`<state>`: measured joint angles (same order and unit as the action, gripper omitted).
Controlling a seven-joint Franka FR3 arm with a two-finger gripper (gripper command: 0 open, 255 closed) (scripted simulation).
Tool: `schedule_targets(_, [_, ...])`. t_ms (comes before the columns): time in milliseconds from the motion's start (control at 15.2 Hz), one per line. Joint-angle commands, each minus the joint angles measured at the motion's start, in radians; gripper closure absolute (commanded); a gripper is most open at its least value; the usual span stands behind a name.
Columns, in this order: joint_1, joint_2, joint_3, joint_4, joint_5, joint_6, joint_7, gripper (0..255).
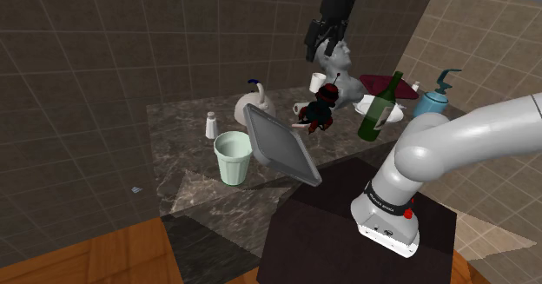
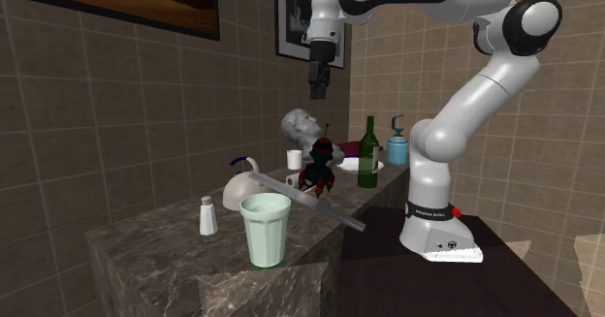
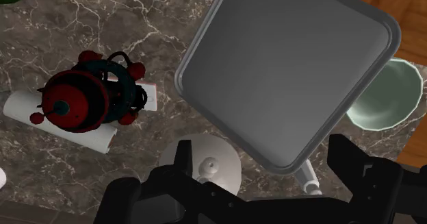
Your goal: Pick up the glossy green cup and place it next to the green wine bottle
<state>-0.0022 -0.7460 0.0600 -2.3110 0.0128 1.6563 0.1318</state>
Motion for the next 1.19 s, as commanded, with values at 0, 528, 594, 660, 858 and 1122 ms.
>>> schedule_targets(0, [0.000, 0.000, 0.000, 0.000, 0.000, 0.000, 0.000, 0])
schedule_targets(528, [0.024, 0.128, 0.184, -0.041, 0.048, 0.132, 0.222, 0])
schedule_targets(594, [0.026, 0.151, 0.207, -0.040, 0.051, 0.149, 0.250, 0])
schedule_targets(660, [0.027, 0.175, 0.230, -0.037, 0.053, 0.165, 0.279, 0])
schedule_targets(858, [0.028, 0.257, 0.299, -0.022, 0.052, 0.214, 0.367, 0])
schedule_targets(1122, [0.023, 0.386, 0.387, 0.019, 0.028, 0.273, 0.492, 0])
